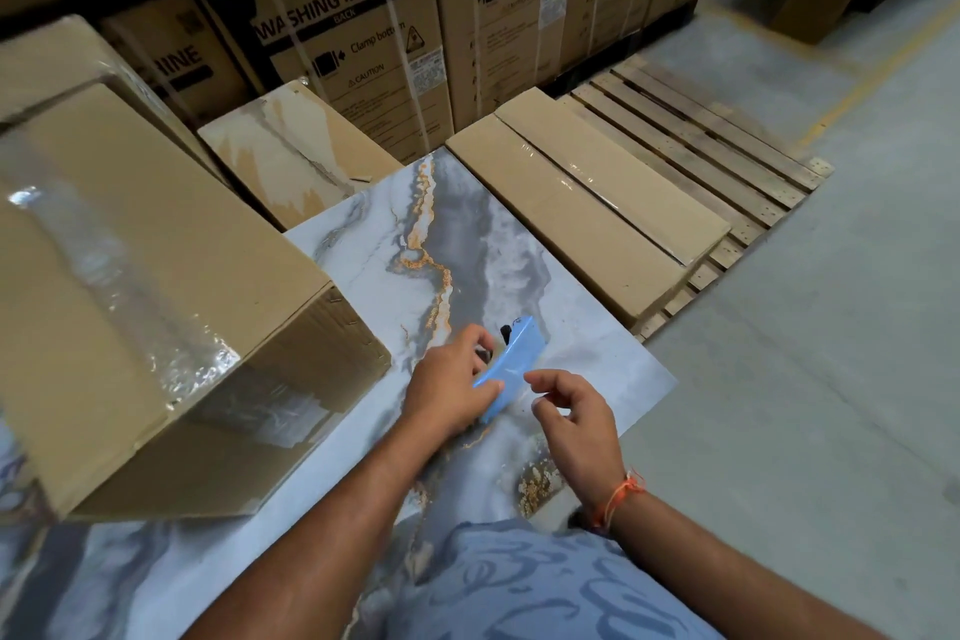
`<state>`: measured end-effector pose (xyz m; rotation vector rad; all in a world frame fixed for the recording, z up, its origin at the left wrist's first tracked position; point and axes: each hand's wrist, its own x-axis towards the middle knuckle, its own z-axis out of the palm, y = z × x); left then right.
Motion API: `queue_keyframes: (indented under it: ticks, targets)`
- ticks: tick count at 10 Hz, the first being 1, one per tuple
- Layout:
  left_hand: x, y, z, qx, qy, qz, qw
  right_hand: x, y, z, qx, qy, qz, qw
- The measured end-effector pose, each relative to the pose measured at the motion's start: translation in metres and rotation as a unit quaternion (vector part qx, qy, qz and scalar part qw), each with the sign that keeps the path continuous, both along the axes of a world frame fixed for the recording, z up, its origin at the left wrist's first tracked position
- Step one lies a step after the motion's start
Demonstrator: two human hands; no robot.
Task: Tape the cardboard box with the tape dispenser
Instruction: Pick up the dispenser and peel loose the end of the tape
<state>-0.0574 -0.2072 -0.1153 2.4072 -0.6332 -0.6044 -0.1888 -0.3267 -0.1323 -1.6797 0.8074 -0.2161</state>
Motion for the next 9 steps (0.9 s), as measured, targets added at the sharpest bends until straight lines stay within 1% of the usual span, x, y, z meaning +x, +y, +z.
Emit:
queue_keyframes:
  ticks: [1,4,6,8,9]
  targets:
    - [-0.019,-0.002,-0.008,0.030,-0.063,-0.009,0.998,-0.003,-0.013,-0.002,-0.022,0.000,0.031,0.999]
    - [-0.068,-0.016,-0.045,0.090,-0.141,0.024,0.986,-0.027,-0.064,-0.013,-0.053,0.025,0.120,0.991]
    - [-0.091,-0.029,-0.039,0.144,-0.159,0.071,0.974,-0.055,-0.088,-0.017,-0.060,0.028,0.184,0.981]
    - [-0.129,-0.031,-0.022,0.137,-0.191,0.122,0.964,-0.077,-0.101,-0.018,-0.075,0.012,0.232,0.970]
    - [-0.148,-0.027,-0.012,0.130,-0.191,0.132,0.964,-0.080,-0.098,-0.014,-0.072,0.005,0.247,0.966]
